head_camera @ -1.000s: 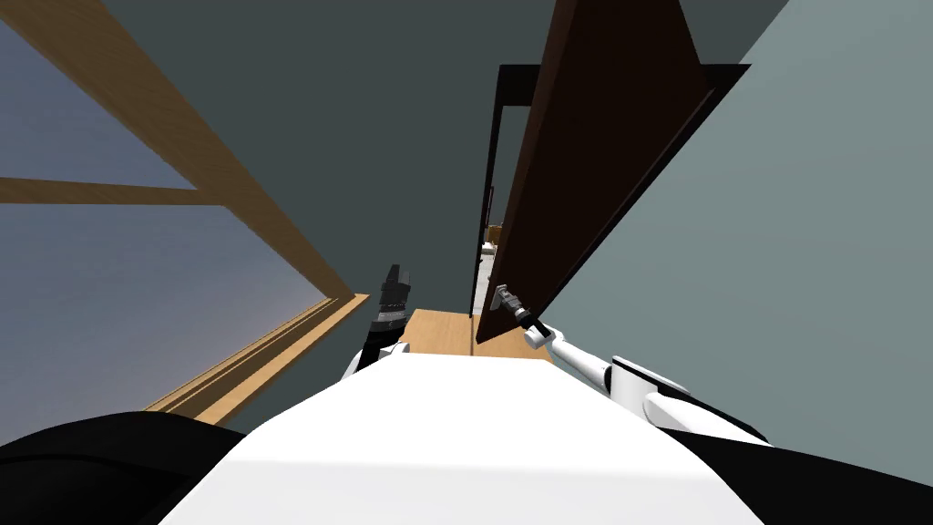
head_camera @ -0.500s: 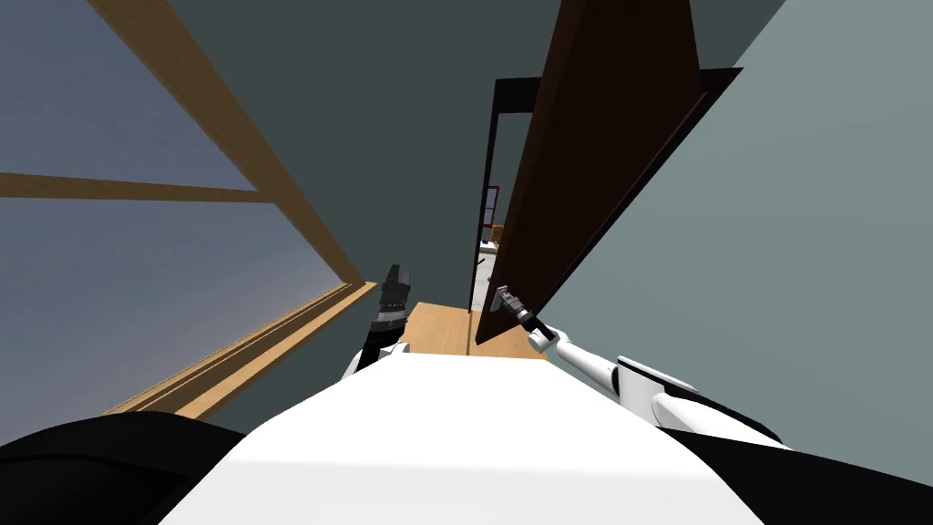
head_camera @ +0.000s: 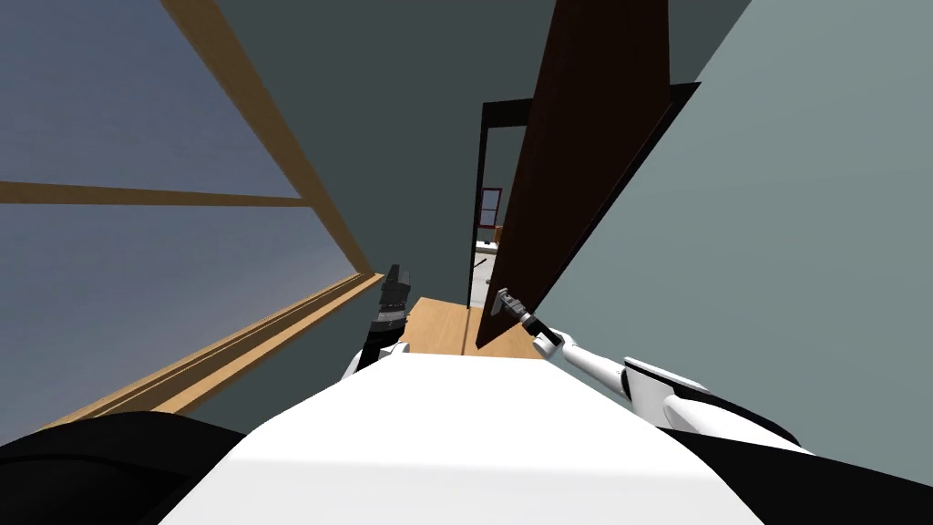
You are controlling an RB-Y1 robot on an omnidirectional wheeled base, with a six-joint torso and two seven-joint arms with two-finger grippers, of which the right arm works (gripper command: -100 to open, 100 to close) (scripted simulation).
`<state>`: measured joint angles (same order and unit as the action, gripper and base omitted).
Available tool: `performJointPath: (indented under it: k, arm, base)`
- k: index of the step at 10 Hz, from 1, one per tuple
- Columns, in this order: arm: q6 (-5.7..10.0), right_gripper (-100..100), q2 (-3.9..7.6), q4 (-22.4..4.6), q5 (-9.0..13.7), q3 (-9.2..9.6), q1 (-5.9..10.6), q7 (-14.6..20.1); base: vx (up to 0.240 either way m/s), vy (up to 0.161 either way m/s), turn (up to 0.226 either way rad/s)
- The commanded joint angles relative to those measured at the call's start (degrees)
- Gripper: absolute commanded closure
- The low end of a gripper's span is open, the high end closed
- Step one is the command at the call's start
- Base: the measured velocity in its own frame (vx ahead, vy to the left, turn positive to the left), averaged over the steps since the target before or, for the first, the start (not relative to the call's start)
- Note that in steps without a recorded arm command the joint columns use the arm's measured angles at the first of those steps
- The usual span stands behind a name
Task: Pull the door open
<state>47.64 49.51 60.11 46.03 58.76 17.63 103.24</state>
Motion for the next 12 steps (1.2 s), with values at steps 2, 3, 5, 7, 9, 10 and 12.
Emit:
performJointPath:
  k: [2,3,5,7,9,10,12]
  arm:
    - [1.8,100,1.0,-0.35,-0.33,1.24,0.0,1.06]
    - [2.74,100,1.53,-0.54,-0.5,1.9,0.0,1.62]
    - [4.85,100,2.71,-0.95,-0.89,3.35,0.0,2.86]
    - [6.79,100,3.8,-1.33,-1.25,4.69,0.0,4.01]
    - [8.11,100,4.53,-1.59,-1.49,5.6,0.0,4.79]
    - [7.49,100,4.43,-1.2,-1.38,5.31,-0.13,4.35]
    - [10.6,100,4.72,-2.21,-2.18,6.41,-1.05,4.85]
  base:
    - [-0.166,-0.142,0.15]
    - [-0.2,-0.17,0.16]
    - [-0.185,-0.163,0.179]
    - [-0.168,-0.18,0.165]
    - [-0.16,-0.165,0.122]
    - [-0.065,-0.062,0.021]
    - [0.008,0.024,-0.031]
